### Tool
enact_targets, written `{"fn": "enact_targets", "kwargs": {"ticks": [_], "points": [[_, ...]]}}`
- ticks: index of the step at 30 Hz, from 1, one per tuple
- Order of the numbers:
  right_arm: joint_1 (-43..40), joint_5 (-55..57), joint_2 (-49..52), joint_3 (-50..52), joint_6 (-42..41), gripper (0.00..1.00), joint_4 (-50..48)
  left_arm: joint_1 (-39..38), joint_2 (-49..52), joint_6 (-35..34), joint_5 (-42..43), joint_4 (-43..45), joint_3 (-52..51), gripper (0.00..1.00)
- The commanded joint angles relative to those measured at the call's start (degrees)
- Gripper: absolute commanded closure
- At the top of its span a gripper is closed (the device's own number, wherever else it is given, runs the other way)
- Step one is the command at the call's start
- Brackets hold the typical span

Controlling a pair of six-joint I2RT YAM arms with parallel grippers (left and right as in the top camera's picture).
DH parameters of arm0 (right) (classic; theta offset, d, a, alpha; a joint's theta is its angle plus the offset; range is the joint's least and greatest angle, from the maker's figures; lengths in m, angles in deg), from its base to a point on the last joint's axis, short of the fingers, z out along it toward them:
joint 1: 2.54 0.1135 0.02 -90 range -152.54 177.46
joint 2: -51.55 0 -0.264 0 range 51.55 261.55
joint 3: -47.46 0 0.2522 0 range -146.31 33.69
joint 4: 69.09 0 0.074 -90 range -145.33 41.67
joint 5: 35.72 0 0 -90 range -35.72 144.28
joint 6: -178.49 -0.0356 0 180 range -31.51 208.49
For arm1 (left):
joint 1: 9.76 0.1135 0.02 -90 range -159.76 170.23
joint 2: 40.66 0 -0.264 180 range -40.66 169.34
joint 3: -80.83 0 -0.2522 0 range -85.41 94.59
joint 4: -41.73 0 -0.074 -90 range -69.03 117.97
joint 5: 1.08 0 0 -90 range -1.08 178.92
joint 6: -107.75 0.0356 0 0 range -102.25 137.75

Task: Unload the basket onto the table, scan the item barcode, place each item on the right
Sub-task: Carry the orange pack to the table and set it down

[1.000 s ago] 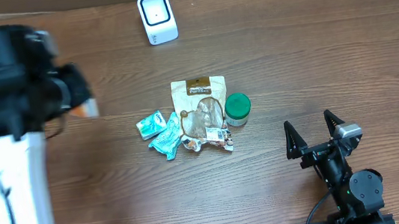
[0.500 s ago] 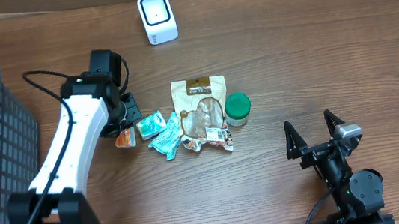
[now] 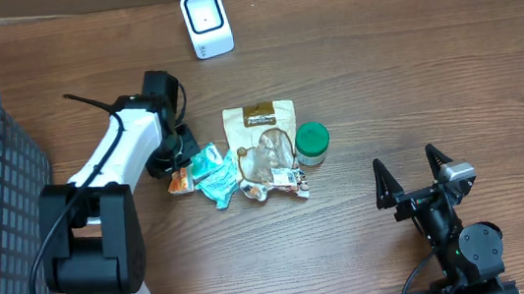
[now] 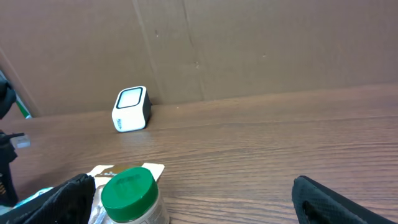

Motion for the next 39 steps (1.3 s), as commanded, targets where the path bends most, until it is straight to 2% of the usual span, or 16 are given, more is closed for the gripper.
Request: {"fn": "enact_targets", "kwargs": {"ticks": [1,13,14,15,16,18,19,20,22,28,29,31,39], "points": [[-0.04,0.26,-0.63,0.59,0.04,0.00,-0.35,-2.56,0.37,-0.98,2.99,1.07,-0.46,0.96],[-0.04,0.26,-0.63,0.59,0.04,0.00,-0.35,-10.43,0.37,-2.45,2.51,6.14,-0.46,0.96],[-0.04,0.26,-0.63,0.59,0.04,0.00,-0.35,-10.69,0.37,-2.43,1.68,6.14,-0.46,0.93],[-0.04,0.26,-0.63,0.59,0.04,0.00,-0.35,-10.73,0.37,-2.40,0.52,5.99,-0.46,0.86],[-0.04,0.26,-0.63,0.59,0.04,0.00,-0.35,-10.64,0.37,-2.32,-0.42,5.53,-0.46,0.74],[-0.04,0.26,-0.63,0.59,0.04,0.00,-0.35,-10.32,0.35,-1.36,-1.73,4.37,-0.44,0.41],[-0.04,0.26,-0.63,0.59,0.04,0.00,-0.35,-10.08,0.35,-1.33,-2.43,3.50,-0.35,0.30],[-0.04,0.26,-0.63,0.59,0.04,0.00,-0.35,-9.73,0.31,-1.36,-3.30,2.21,-0.11,0.25],[-0.04,0.26,-0.63,0.59,0.04,0.00,-0.35,-8.94,0.20,-1.36,-4.98,-0.48,0.66,0.19],[-0.04,0.26,-0.63,0.59,0.04,0.00,-0.35,-6.73,-1.81,-0.98,-9.20,-9.38,6.05,0.15],[-0.04,0.26,-0.63,0.59,0.04,0.00,-0.35,-6.45,-2.21,-0.42,-9.64,-10.56,7.26,0.12],[-0.04,0.26,-0.63,0.59,0.04,0.00,-0.33,-5.88,-3.41,1.38,-9.40,-12.59,9.97,0.00],[-0.04,0.26,-0.63,0.59,0.04,0.00,-0.35,-2.08,-8.17,12.72,-6.91,-25.83,26.97,0.00]]}}
